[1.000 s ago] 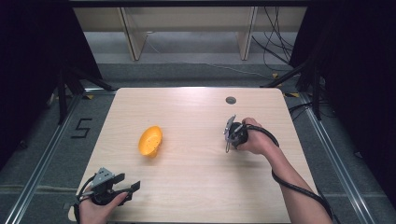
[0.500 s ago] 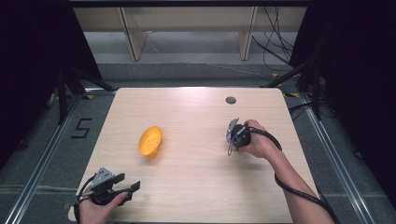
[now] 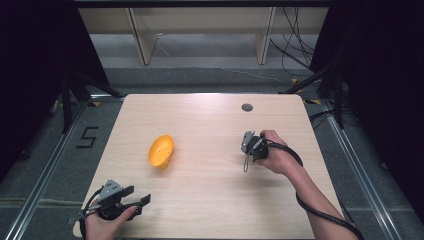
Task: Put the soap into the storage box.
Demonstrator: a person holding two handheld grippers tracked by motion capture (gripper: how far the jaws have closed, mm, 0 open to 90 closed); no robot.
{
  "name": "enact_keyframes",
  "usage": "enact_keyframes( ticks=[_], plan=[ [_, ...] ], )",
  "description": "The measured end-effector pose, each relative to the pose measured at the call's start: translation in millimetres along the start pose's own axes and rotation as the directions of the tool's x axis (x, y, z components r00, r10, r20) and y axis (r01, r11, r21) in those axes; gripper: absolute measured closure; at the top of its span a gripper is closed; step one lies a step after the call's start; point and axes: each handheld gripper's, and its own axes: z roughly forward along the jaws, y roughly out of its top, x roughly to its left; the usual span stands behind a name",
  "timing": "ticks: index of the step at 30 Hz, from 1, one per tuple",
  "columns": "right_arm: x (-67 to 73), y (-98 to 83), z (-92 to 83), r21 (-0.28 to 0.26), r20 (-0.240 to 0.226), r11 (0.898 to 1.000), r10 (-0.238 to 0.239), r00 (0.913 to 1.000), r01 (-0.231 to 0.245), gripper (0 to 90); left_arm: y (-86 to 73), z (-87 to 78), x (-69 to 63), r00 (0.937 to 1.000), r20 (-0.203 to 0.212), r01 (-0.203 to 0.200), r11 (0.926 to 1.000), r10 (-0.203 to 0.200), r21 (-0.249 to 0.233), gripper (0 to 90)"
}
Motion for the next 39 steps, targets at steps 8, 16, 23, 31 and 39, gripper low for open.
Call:
enact_keyframes(
  ticks=[8,16,23,31,39],
  plan=[
    [10.7,-0.2,-15.3,-0.037,0.075,0.999,-0.014,0.9971,0.017,50.2,0.4,0.1,-0.5,1.0,0.001,-0.003,1.0,0.003,0.007,25.1],
    [21.3,0.4,-26.5,-0.081,0.124,0.996,-0.031,0.9918,0.041,50.2,0.6,0.2,-0.5,0.9999,0.001,-0.017,0.9998,0.017,0.005,25.1],
    [33.8,0.4,-38.2,-0.114,0.176,0.992,-0.029,0.9839,0.05,50.2,0.9,-0.4,-1.5,0.9997,-0.01,-0.021,0.9997,0.021,0.009,25.2],
    [48.4,-0.7,-51.7,-0.153,0.245,0.986,-0.027,0.9691,0.066,50.2,0.8,0.0,-0.9,0.9996,0.0,-0.027,0.9996,0.027,0.011,25.2],
    [60.3,-4.8,-65.1,-0.184,0.309,0.98,-0.017,0.951,0.078,50.1,5.6,-0.4,-5.9,0.999,0.01,-0.044,0.999,0.044,0.0,25.2]
  ],
)
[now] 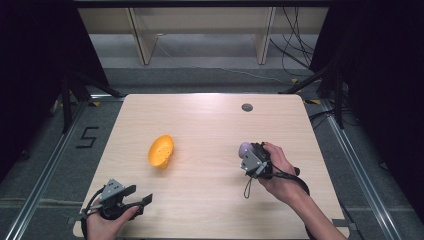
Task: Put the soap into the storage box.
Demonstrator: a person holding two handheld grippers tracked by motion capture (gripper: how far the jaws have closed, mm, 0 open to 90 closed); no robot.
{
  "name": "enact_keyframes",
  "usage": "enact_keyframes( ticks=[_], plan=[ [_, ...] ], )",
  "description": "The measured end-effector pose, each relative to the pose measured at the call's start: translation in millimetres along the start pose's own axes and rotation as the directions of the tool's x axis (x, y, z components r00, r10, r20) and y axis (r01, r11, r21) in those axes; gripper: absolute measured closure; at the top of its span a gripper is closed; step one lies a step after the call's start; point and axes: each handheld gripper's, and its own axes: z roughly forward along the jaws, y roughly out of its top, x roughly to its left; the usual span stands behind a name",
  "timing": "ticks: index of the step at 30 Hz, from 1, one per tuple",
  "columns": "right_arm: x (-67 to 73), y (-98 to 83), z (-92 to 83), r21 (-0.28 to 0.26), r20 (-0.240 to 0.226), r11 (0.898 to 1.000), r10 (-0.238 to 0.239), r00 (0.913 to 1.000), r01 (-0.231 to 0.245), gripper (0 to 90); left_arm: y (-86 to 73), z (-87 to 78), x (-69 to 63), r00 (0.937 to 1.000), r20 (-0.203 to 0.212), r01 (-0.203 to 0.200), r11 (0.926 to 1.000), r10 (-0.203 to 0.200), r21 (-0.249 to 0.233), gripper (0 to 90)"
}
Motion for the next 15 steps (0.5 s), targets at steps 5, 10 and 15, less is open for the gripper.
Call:
enact_keyframes(
  ticks=[5,10,15],
  plan=[
    [5.9,-0.8,-9.4,-0.01,0.024,1.0,-0.002,0.9997,0.003,50.2,7.3,1.0,-3.8,0.999,0.043,0.014,0.9996,-0.013,-0.026,25.1],
    [11.9,-1.8,-18.2,-0.016,0.043,1.0,-0.001,0.9991,0.001,50.1,18.1,1.6,-9.0,0.9974,0.072,-0.001,0.9989,0.005,-0.046,25.1],
    [19.5,-0.7,-32.4,-0.03,0.072,0.999,-0.027,0.997,0.029,50.1,37.4,4.8,-21.7,0.9931,0.105,-0.048,0.9972,0.053,-0.058,25.7]
  ],
)
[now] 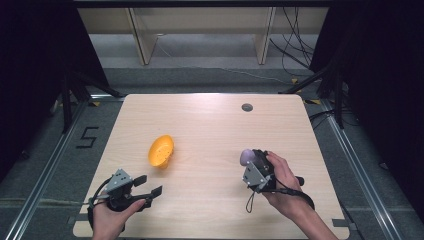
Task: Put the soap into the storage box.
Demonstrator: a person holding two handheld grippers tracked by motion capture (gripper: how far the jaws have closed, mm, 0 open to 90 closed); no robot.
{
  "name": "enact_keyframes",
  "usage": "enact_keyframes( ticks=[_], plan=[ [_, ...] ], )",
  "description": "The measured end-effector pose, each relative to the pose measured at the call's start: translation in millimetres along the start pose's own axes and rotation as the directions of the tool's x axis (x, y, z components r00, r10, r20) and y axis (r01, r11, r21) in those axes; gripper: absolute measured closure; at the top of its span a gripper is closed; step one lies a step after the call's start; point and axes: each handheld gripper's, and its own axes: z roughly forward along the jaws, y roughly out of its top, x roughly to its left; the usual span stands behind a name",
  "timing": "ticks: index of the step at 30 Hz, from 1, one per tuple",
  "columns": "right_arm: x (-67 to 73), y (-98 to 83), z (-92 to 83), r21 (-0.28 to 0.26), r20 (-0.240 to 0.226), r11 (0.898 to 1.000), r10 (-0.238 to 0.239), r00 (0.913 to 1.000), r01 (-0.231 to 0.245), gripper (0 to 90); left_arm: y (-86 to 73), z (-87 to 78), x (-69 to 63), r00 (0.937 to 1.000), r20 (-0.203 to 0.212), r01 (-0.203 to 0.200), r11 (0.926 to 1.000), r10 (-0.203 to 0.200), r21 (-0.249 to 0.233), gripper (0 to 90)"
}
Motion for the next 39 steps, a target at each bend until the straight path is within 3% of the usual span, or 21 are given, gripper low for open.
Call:
enact_keyframes(
  ticks=[3,5,6,8,9,12,14,15,16,17,18,19,20,22,23,24,26,28,29,34,39],
  plan=[
    [1.1,-0.2,-3.4,-0.015,0.009,1.0,-0.015,0.9998,0.015,50.1,13.9,7.0,-10.3,0.999,0.034,-0.027,0.9996,0.027,-0.006,25.8],
    [5.3,0.7,-7.5,-0.009,0.008,1.0,0.013,0.9999,-0.013,50.1,23.0,12.0,-16.3,0.9963,0.062,-0.059,0.9981,0.06,-0.018,26.0],
    [5.4,1.6,-9.6,-0.022,0.02,0.999,-0.035,0.9992,0.035,50.1,28.2,14.2,-20.6,0.9951,0.07,-0.068,0.9975,0.069,-0.017,26.2],
    [6.5,1.9,-11.0,-0.028,0.016,0.999,-0.038,0.9991,0.039,50.1,39.8,20.5,-30.5,0.9904,0.106,-0.087,0.9958,0.089,-0.027,26.3],
    [11.5,2.4,-13.7,-0.002,0.009,1.0,0.017,0.9998,-0.017,50.1,44.6,23.7,-34.7,0.9874,0.118,-0.103,0.9943,0.106,-0.026,26.3],
    [13.4,2.9,-16.1,-0.013,0.017,1.0,-0.017,0.9997,0.017,50.1,58.2,33.7,-47.7,0.9776,0.154,-0.141,0.9897,0.143,-0.021,26.3],
    [16.1,4.1,-18.3,-0.003,0.016,1.0,0.008,0.9998,-0.008,50.1,67.1,40.2,-56.7,0.9721,0.17,-0.162,0.9868,0.161,-0.012,26.5],
    [13.3,4.4,-18.1,-0.026,0.022,0.998,-0.063,0.9977,0.064,50.1,70.3,43.1,-59.7,0.9687,0.182,-0.169,0.9855,0.169,-0.016,26.9],
    [13.3,4.4,-18.1,-0.026,0.022,0.998,-0.063,0.9977,0.064,50.1,74.7,47.0,-63.7,0.9636,0.202,-0.176,0.9843,0.175,-0.014,26.9],
    [18.1,4.7,-19.6,-0.007,0.016,1.0,0.003,0.9999,-0.003,50.1,79.8,51.1,-69.4,0.9606,0.213,-0.181,0.9835,0.178,-0.008,27.1],
    [18.3,5.5,-20.5,-0.006,0.022,1.0,-0.003,0.9998,0.003,50.1,83.9,55.0,-73.1,0.9529,0.236,-0.194,0.981,0.19,-0.008,27.9],
    [19.6,5.9,-20.6,-0.007,0.014,1.0,-0.001,0.9999,0.001,50.1,87.1,58.9,-78.2,0.95,0.248,-0.192,0.9812,0.189,-0.012,28.5],
    [18.5,6.2,-20.3,-0.016,0.023,0.999,-0.035,0.9991,0.035,50.1,90.6,61.9,-83.1,0.9481,0.254,-0.198,0.9802,0.192,-0.001,28.8],
    [20.2,7.3,-21.1,-0.013,0.02,1.0,-0.02,0.9996,0.02,50.1,96.1,69.8,-91.4,0.9359,0.29,-0.21,0.9778,0.2,0.002,29.9],
    [17.8,7.7,-20.2,-0.031,0.022,0.997,-0.07,0.9973,0.071,50.1,97.6,72.6,-95.0,0.9346,0.3,-0.202,0.9794,0.192,0.004,30.5],
    [17.3,7.5,-20.0,-0.034,0.023,0.996,-0.08,0.9966,0.08,50.1,100.1,76.6,-100.2,0.9316,0.312,-0.2,0.9797,0.186,0.013,31.0],
    [18.8,7.7,-20.5,-0.03,0.028,0.998,-0.062,0.9977,0.063,50.1,103.8,83.4,-107.2,0.9255,0.333,-0.196,0.9805,0.181,0.013,32.8],
    [19.5,7.8,-20.6,-0.031,0.027,0.998,-0.053,0.9982,0.054,50.1,106.9,89.0,-113.2,0.9244,0.348,-0.174,0.9845,0.156,0.021,33.4],
    [21.0,7.5,-20.9,-0.022,0.027,0.999,-0.029,0.9992,0.029,50.1,109.0,92.3,-115.8,0.9195,0.359,-0.18,0.9833,0.16,0.023,34.2],
    [21.7,9.5,-21.4,-0.037,0.01,0.999,-0.039,0.9992,0.039,50.1,115.7,110.2,-129.0,0.9174,0.371,-0.173,0.9839,0.145,0.044,35.8],
    [21.7,10.7,-22.0,-0.044,0.024,0.998,-0.039,0.999,0.04,50.1,117.8,123.6,-134.0,0.9098,0.401,-0.146,0.9869,0.107,0.069,38.5]
  ],
)
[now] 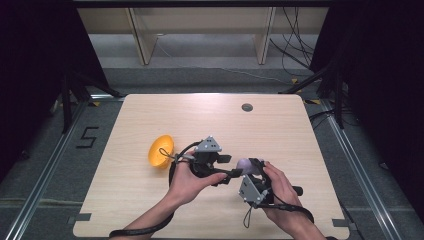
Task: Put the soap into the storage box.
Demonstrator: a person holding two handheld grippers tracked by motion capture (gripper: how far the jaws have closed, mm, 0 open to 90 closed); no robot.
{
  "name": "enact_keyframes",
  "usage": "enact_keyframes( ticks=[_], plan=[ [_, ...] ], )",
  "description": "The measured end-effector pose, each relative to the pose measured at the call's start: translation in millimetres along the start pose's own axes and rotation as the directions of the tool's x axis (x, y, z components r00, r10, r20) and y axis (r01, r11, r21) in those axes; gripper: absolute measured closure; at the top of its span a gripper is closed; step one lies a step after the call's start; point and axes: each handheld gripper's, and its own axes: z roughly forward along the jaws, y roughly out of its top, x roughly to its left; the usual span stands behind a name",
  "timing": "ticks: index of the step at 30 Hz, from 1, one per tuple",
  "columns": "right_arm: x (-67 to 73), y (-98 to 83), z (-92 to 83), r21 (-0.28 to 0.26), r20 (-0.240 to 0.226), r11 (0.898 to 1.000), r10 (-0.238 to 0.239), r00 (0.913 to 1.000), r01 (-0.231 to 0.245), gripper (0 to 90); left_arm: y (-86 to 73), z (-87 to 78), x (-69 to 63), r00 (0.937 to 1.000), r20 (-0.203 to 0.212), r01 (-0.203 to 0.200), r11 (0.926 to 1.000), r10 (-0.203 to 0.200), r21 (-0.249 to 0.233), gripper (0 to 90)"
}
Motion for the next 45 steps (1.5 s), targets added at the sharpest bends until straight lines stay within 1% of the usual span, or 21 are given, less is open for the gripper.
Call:
enact_keyframes(
  ticks=[3,4,5,8,9,10,11,13,15,16,17,19,21,28,30,31,32,41,43,44,45],
  plan=[
    [-0.5,0.4,-0.2,0.0,0.004,1.0,-0.008,1.0,0.008,50.1,0.7,4.6,0.8,0.9999,-0.004,0.013,0.9999,-0.013,0.001,40.7],
    [-0.2,0.7,-0.2,-0.003,0.005,1.0,-0.006,1.0,0.006,50.1,1.1,5.0,2.4,0.9999,0.01,0.008,0.9999,-0.008,0.009,41.4],
    [-0.2,0.8,-0.1,-0.003,0.005,1.0,-0.007,1.0,0.007,50.1,0.5,7.2,1.7,0.9999,-0.004,0.014,0.9999,-0.014,-0.006,42.0],
    [-0.2,1.8,0.2,-0.009,0.007,1.0,-0.016,0.9998,0.016,50.1,1.6,8.4,3.0,0.9994,0.022,0.025,0.9995,-0.026,0.02,43.3],
    [1.2,2.9,-0.5,-0.004,0.008,1.0,0.007,0.9999,-0.007,50.1,1.8,8.9,3.0,0.9994,0.024,0.026,0.9995,-0.027,0.02,43.7],
    [0.3,3.1,-0.3,-0.01,0.004,1.0,-0.009,1.0,0.009,50.1,1.7,9.8,2.2,0.9995,0.01,0.03,0.9994,-0.03,0.013,44.2],
    [0.0,3.6,-0.3,-0.014,0.004,1.0,-0.02,0.9998,0.02,50.1,2.0,10.3,3.3,0.9995,0.02,0.025,0.9995,-0.025,0.018,44.5],
    [1.2,4.7,-0.5,-0.011,0.01,1.0,0.002,0.9999,-0.002,50.1,1.7,12.0,4.0,0.9988,0.031,0.038,0.9991,-0.039,0.018,45.4],
    [0.6,5.7,-0.5,-0.014,0.011,1.0,-0.012,0.9999,0.012,50.1,1.0,13.9,4.8,0.9978,0.039,0.054,0.9984,-0.054,0.019,46.8],
    [3.2,5.9,-1.1,-0.002,0.013,1.0,0.029,0.9995,-0.029,50.1,0.8,14.5,4.9,0.9977,0.04,0.054,0.9984,-0.055,0.018,47.3],
    [3.4,6.2,-1.3,-0.001,0.014,1.0,0.031,0.9994,-0.031,50.1,0.6,15.2,5.1,0.9979,0.036,0.053,0.9984,-0.054,0.02,47.8],
    [2.8,6.5,-1.0,-0.012,0.002,1.0,0.011,0.9999,-0.011,50.1,0.3,16.3,5.2,0.9977,0.039,0.054,0.9983,-0.055,0.022,48.6],
    [2.9,7.7,-1.4,-0.008,0.021,1.0,0.008,0.9997,-0.007,50.1,0.1,17.1,5.3,0.9977,0.035,0.057,0.9981,-0.057,0.024,49.8],
    [4.0,9.7,-2.3,-0.012,0.021,1.0,0.016,0.9997,-0.016,50.1,0.6,19.7,7.2,0.9968,0.037,0.069,0.9971,-0.07,0.032,51.6],
    [2.3,10.5,-1.8,-0.028,0.02,0.999,-0.022,0.9996,0.023,50.1,0.4,20.9,7.3,0.996,0.053,0.071,0.9971,-0.072,0.027,52.6],
    [4.5,10.9,-3.0,-0.017,0.023,1.0,0.013,0.9997,-0.013,50.1,0.2,21.5,7.2,0.9955,0.055,0.075,0.9968,-0.077,0.026,53.2],
    [4.8,11.4,-3.4,-0.015,0.022,1.0,0.02,0.9995,-0.02,50.1,0.0,21.7,6.7,0.9952,0.048,0.084,0.996,-0.086,0.028,53.6],
    [4.3,11.6,-3.1,-0.026,0.022,1.0,-0.015,0.9996,0.016,50.1,-0.3,22.3,7.0,0.9941,0.058,0.089,0.9955,-0.091,0.032,56.9],
    [5.3,12.1,-3.6,-0.025,0.029,1.0,-0.006,0.9996,0.007,50.0,-0.3,21.3,7.8,0.9941,0.06,0.089,0.9955,-0.091,0.034,57.2],
    [4.1,12.3,-3.4,-0.032,0.033,0.999,-0.03,0.999,0.032,50.0,-0.7,21.1,8.1,0.993,0.064,0.098,0.9948,-0.099,0.028,57.4],
    [5.4,12.5,-3.6,-0.029,0.036,0.999,-0.016,0.9992,0.017,50.0,-0.9,20.2,8.7,0.9929,0.067,0.096,0.995,-0.098,0.025,57.6]
  ],
)
